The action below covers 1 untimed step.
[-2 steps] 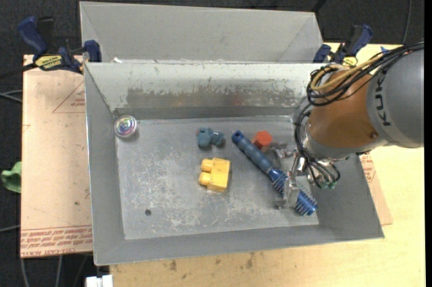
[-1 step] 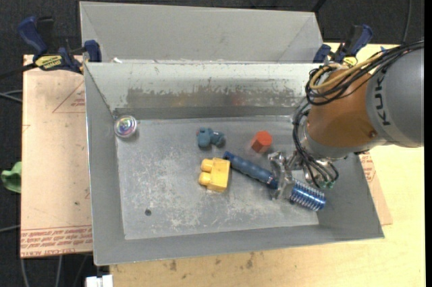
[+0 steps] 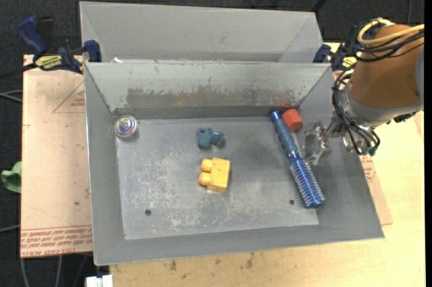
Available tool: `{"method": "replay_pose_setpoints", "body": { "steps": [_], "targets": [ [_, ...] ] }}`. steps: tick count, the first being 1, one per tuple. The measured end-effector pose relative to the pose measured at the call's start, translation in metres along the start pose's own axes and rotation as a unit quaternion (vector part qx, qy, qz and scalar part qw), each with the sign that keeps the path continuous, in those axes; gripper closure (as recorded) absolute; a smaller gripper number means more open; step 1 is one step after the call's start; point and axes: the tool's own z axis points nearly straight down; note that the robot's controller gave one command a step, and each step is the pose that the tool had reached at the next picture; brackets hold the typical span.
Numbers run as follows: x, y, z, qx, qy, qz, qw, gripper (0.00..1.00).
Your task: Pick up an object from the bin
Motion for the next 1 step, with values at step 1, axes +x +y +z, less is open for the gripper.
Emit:
{"method": "replay_pose_setpoints", "body": {
  "steps": [1],
  "targets": [
    [0.0024, 0.0032, 0.0048, -0.002, 0.0047, -0.002, 1.0000, 0.00]
  ]
}}
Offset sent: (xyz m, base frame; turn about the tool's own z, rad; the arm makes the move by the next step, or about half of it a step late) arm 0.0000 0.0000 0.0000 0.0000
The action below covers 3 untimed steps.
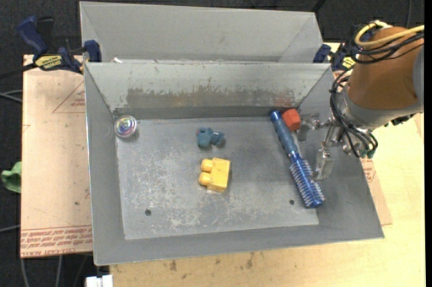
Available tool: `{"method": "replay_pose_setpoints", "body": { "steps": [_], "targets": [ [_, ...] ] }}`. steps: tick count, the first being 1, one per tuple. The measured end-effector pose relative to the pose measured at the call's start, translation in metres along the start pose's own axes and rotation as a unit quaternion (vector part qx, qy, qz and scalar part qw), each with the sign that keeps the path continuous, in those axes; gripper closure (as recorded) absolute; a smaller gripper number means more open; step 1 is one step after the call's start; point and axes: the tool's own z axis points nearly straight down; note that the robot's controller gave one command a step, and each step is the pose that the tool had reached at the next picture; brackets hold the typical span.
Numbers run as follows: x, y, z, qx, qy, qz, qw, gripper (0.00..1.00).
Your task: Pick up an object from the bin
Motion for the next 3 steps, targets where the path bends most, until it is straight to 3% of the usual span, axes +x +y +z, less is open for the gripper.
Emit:
{"method": "replay_pose_setpoints", "body": {
  "steps": [1, 2, 3],
  "targets": [
    [0.011, 0.003, 0.079, -0.003, 0.0021, -0.125, 0.9921, 0.00],
    [0.022, -0.014, 0.074, -0.006, -0.0023, -0.194, 0.9809, 0.00],
    [0.023, -0.011, 0.075, -0.008, -0.0022, -0.196, 0.9805, 1.00]
  ]
}}
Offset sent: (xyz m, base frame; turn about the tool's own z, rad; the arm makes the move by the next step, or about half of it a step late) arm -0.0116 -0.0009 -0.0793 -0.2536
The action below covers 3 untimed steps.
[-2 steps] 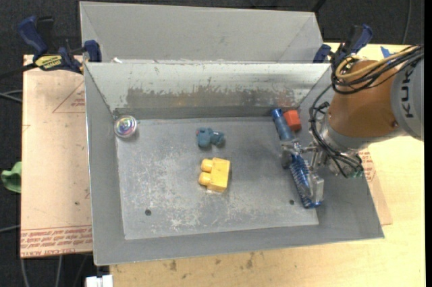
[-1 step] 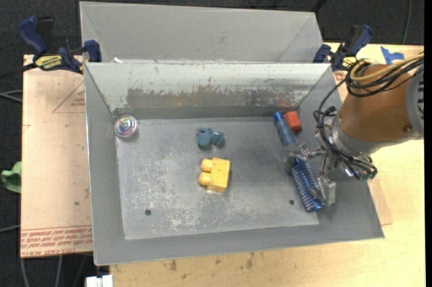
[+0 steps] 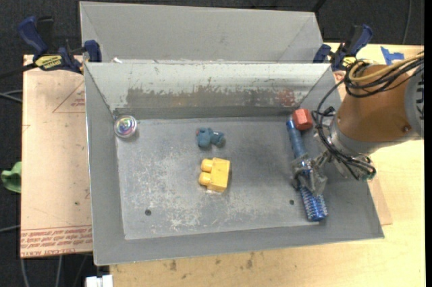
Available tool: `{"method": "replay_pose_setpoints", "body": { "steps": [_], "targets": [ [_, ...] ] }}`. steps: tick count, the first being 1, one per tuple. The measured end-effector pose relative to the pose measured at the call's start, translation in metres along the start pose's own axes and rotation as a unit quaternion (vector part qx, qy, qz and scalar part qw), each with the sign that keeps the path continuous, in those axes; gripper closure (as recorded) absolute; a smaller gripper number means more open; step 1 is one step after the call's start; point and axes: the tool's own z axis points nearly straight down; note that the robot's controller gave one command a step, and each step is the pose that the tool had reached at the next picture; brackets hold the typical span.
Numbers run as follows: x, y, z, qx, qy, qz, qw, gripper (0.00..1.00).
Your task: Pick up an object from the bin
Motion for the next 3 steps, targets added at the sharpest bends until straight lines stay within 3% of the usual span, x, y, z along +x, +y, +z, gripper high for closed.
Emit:
{"method": "replay_pose_setpoints", "body": {
  "steps": [1, 2, 3],
  "targets": [
    [-0.012, 0.004, -0.107, 0.010, 0.0001, -0.016, 0.9998, 1.00],
    [-0.010, 0.005, -0.102, 0.007, 0.0038, -0.016, 0.9998, 0.00],
    [0.012, 0.028, 0.010, -0.002, 0.0042, -0.325, 0.9456, 0.00]
  ]
}}
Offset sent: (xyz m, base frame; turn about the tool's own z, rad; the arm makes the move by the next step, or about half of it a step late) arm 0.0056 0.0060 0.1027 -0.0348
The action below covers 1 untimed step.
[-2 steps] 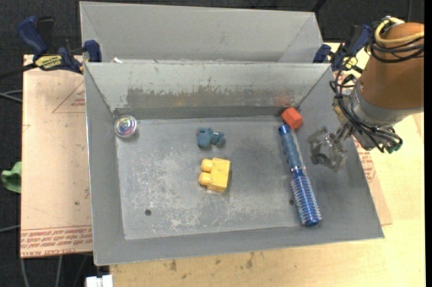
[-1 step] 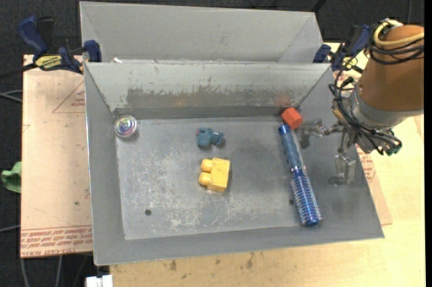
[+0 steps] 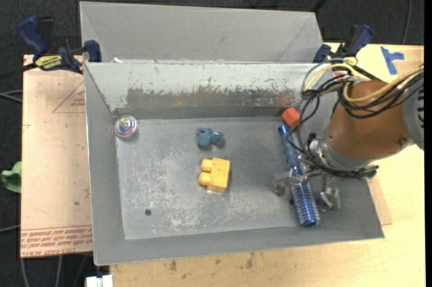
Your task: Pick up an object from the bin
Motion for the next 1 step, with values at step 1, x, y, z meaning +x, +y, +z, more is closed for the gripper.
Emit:
{"method": "replay_pose_setpoints", "body": {
  "steps": [1],
  "targets": [
    [0.0047, -0.0027, -0.0005, 0.003, 0.0033, 0.000, 1.0000, 1.00]
  ]
}}
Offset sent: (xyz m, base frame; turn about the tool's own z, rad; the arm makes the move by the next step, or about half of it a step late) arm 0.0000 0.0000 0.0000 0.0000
